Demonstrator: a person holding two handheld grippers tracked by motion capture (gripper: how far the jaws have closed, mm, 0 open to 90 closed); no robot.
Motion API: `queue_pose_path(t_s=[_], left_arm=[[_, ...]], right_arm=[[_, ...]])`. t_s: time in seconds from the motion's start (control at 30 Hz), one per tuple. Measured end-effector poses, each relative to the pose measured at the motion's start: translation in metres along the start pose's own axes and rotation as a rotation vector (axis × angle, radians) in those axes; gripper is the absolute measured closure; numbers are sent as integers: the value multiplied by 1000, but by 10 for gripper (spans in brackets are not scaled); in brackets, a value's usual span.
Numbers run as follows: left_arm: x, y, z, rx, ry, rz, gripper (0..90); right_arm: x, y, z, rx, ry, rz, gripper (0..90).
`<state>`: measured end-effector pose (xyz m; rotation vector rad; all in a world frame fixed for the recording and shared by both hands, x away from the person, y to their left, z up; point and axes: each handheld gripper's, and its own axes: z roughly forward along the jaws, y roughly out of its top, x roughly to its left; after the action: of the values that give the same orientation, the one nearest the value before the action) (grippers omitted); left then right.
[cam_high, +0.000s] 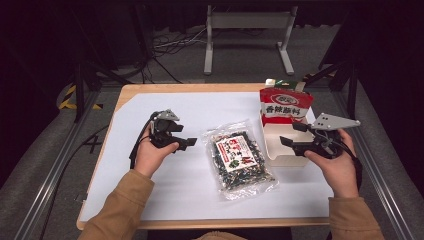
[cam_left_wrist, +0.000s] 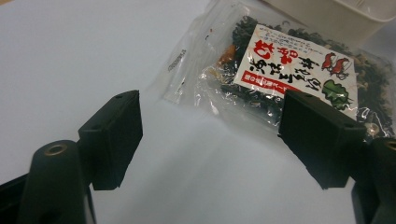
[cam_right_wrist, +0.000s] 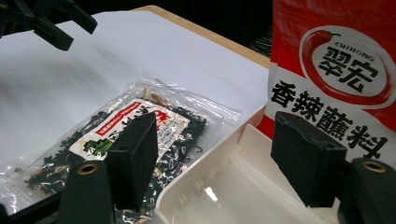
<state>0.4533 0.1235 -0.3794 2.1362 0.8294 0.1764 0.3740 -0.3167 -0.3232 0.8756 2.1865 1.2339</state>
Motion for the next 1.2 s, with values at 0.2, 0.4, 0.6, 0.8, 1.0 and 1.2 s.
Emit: queue_pose_path(t_s=[0.2, 0.4, 0.6, 0.8, 1.0, 1.2], left_arm=[[0, 8, 13, 27, 30, 19, 222], [0, 15, 26, 0, 10, 15, 211], [2, 15, 43, -11, -3, -8, 191], [10, 15, 57, -12, -41, -59, 206], [13, 18, 68, 14, -97, -98, 229], [14, 15, 84, 38, -102, -107, 222]], right_arm=[[16, -4, -2, 17, 12, -8, 319], [29, -10, -7, 17, 31, -1, 318], [35, -16, -8, 19, 52, 7, 322], [34, -21, -11, 15, 45, 16, 317], [35, -24, -12, 22, 47, 22, 318], [37, -24, -12, 22, 52, 17, 318]])
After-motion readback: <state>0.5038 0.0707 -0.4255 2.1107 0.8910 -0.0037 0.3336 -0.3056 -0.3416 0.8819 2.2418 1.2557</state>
